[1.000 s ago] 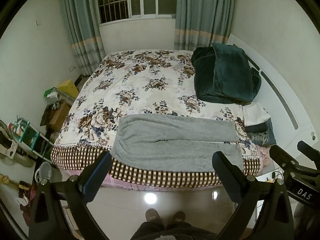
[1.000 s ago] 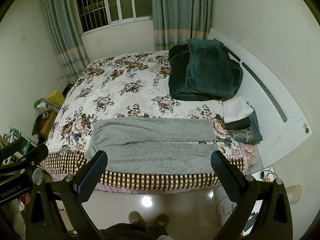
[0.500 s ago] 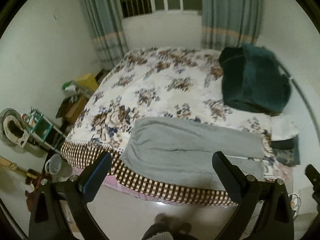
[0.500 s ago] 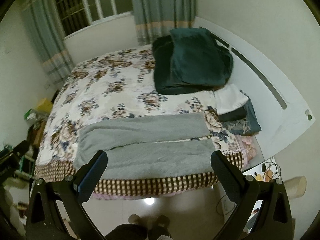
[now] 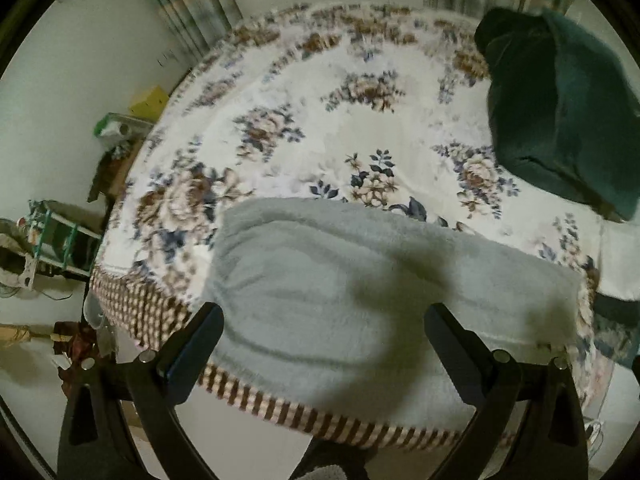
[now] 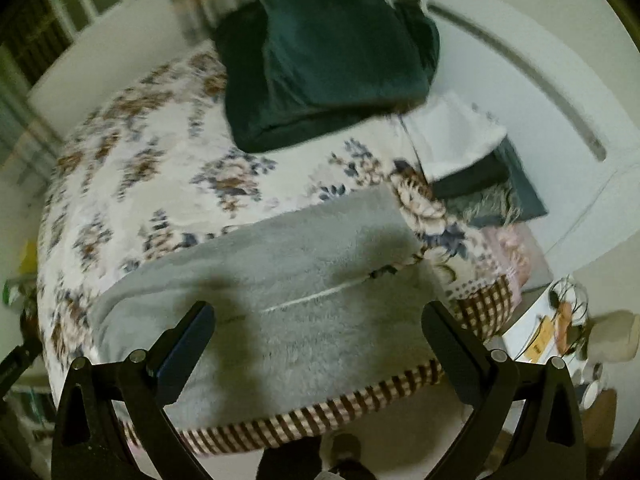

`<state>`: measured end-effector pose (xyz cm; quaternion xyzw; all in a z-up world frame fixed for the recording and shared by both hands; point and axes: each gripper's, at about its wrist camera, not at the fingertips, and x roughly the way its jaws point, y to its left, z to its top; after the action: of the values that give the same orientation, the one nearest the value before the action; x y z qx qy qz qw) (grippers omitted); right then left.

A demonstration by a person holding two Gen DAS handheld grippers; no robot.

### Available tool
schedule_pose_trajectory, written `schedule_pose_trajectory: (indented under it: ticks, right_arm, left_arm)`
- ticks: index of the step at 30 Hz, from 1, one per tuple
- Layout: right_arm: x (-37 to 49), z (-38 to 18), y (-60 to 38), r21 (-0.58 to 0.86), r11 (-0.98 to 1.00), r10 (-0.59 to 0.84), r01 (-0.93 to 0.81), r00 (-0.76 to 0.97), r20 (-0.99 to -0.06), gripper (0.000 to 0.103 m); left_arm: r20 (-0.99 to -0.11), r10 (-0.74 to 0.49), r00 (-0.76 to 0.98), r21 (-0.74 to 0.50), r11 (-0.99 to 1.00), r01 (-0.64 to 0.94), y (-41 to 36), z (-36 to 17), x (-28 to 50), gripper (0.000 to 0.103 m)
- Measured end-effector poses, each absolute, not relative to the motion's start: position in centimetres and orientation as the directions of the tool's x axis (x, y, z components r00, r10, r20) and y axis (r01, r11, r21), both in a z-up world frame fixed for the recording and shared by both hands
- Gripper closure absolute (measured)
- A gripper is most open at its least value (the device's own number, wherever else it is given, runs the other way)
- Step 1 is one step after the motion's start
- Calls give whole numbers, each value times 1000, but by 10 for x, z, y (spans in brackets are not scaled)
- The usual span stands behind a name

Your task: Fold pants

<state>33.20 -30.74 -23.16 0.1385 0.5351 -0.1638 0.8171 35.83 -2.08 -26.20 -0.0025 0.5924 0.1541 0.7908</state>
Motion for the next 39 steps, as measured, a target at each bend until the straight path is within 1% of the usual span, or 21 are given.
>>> schedule_pose_trajectory:
  ticks: [3,7,10,13,15,16,17,18,19,20,21,22,23,24,25,27,28,29,32,36,39]
  right_arm:
    - [396,-289,-332,71,875,-95,479,313,-945,0]
    - [462,-369,-359,90,816,-58,570,235,-970,0]
    - [514,-439,-382,99,765,-20,636,177,-984,0]
    - [546,-500,-402,81,724,6,685,111,-994,0]
    - [560,-534,-412,63,705,16,707,73,-997,0]
    - [566,-551,-418,49,694,19,719,49,-999,0]
    - [572,-568,-424,39,679,24,733,30,-999,0]
    - [580,-588,-431,41,656,43,754,17,-999,0]
    - [582,-597,-434,37,641,50,767,6,-999,0]
    - [585,-611,-440,45,616,69,786,3,-998,0]
    - [587,-620,-443,62,597,93,800,7,-996,0]
    - [589,-629,-446,70,577,110,814,7,-994,0]
    - [590,-637,-449,83,556,124,827,16,-992,4]
    - [592,-643,-451,100,547,133,831,31,-991,16]
    - [594,-647,-451,105,546,133,831,38,-990,26]
    - [594,-649,-451,108,558,121,823,48,-992,64]
    - [593,-645,-449,127,566,119,815,72,-990,75]
    - [591,-639,-448,139,580,112,802,91,-990,90]
    - [574,-608,-439,194,626,104,755,165,-981,93]
    - [535,-545,-423,273,679,124,682,261,-957,93]
    - [491,-502,-421,323,698,150,639,311,-939,93]
  left_arm:
    - [-951,243,190,189,945,-266,-13,-304,406,0]
    - [-972,223,73,190,931,-310,-1,-383,473,0]
    - [-981,191,-36,192,918,-348,10,-454,518,0]
    - [-982,132,-135,176,899,-401,23,-520,551,0]
    - [-979,103,-177,171,883,-436,31,-552,563,0]
    - [-976,90,-200,174,872,-457,35,-568,566,2]
    - [-973,79,-219,178,860,-479,40,-581,567,11]
    - [-968,64,-241,180,846,-501,45,-593,565,16]
    - [-966,57,-252,183,839,-513,48,-598,563,28]
    - [-968,44,-249,175,829,-531,51,-601,560,38]
    - [-970,41,-238,168,822,-544,53,-601,556,44]
    - [-975,46,-217,162,817,-553,55,-597,552,61]
    - [-980,52,-193,153,815,-559,56,-592,548,80]
    - [-984,66,-168,150,817,-557,56,-585,543,87]
    - [-987,67,-148,140,818,-558,57,-580,540,95]
    - [-996,54,-75,87,821,-564,59,-560,525,97]
    - [-998,46,-40,61,822,-566,60,-548,517,98]
    - [-999,40,-6,36,826,-563,59,-537,509,98]
    - [-995,39,93,-17,841,-541,53,-484,471,99]
    - [-977,30,213,-89,846,-525,50,-414,389,99]
    - [-962,33,271,-119,842,-526,53,-398,349,99]
